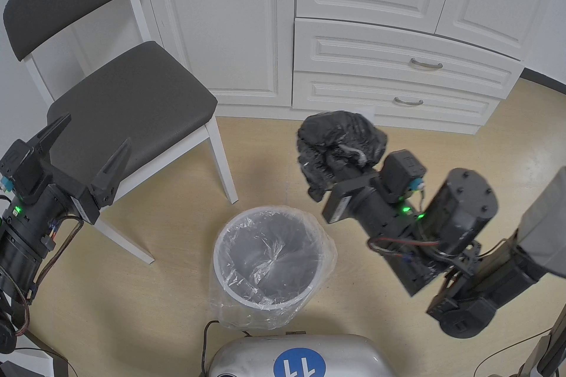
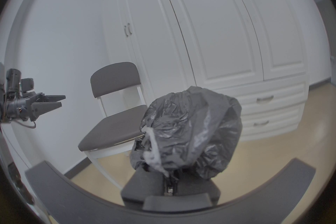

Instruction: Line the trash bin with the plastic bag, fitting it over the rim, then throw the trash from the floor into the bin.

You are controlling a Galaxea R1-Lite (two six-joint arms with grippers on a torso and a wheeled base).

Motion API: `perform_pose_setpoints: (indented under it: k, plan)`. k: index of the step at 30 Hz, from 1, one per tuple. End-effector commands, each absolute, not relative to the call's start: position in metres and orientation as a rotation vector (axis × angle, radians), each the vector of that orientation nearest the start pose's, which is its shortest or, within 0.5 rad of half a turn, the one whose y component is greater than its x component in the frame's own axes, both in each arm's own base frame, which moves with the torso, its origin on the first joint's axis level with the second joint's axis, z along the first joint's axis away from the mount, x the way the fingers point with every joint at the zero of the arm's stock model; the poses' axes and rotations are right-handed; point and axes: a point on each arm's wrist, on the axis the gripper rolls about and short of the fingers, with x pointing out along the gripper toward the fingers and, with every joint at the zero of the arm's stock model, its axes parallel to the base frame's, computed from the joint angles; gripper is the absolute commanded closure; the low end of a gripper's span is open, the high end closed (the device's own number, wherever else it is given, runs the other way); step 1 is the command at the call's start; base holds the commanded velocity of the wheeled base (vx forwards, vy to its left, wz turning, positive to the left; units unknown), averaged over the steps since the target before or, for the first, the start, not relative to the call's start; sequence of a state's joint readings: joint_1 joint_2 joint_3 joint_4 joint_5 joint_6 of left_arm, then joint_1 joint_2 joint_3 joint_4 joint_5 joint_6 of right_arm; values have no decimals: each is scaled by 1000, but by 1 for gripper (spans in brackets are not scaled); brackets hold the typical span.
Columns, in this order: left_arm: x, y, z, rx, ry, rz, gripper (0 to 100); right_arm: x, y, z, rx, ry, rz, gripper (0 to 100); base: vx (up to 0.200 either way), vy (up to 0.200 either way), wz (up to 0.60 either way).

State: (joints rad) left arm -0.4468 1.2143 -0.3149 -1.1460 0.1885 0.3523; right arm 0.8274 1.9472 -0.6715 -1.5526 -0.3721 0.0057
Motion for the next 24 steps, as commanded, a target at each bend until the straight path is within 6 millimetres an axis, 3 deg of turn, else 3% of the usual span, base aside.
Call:
perform_pose_setpoints:
  k: [1,9,24]
  plan:
    - [148,-65,224,264,-309,-202,0,248,282,112,208,-141,467,100,0,0,0]
    - [153,-54,228,275,-313,-128,0,263,299,92,335,-78,475,100,0,0,0]
    - [155,-50,231,275,-318,-100,0,303,324,88,671,400,298,100,0,0,0]
